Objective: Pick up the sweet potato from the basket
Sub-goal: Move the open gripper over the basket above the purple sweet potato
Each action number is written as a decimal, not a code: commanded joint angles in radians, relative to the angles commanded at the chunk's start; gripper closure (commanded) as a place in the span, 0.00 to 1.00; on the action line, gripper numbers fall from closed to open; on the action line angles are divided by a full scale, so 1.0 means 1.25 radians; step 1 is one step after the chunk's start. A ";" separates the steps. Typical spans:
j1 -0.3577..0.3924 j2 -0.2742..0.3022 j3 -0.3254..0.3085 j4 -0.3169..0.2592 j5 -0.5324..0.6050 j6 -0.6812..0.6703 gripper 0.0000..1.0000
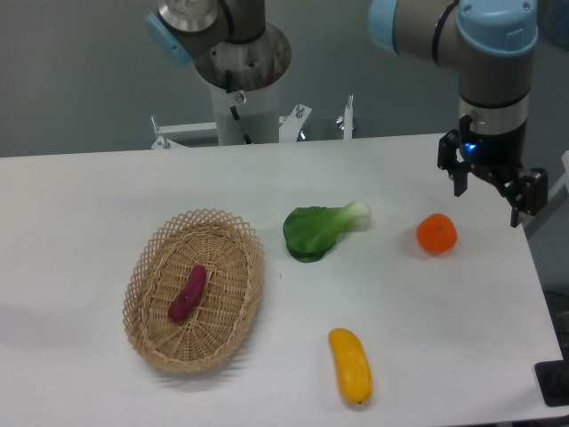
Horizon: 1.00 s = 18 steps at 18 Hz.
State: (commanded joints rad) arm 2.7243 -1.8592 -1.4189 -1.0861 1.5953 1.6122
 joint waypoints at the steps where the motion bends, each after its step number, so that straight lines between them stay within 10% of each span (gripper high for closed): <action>1: -0.001 0.000 0.000 0.000 0.000 0.000 0.00; 10: -0.038 0.022 -0.065 0.006 -0.021 -0.095 0.00; 18: -0.203 0.016 -0.126 0.047 -0.047 -0.529 0.00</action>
State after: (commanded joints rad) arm 2.4700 -1.8392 -1.5768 -1.0278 1.5370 0.9505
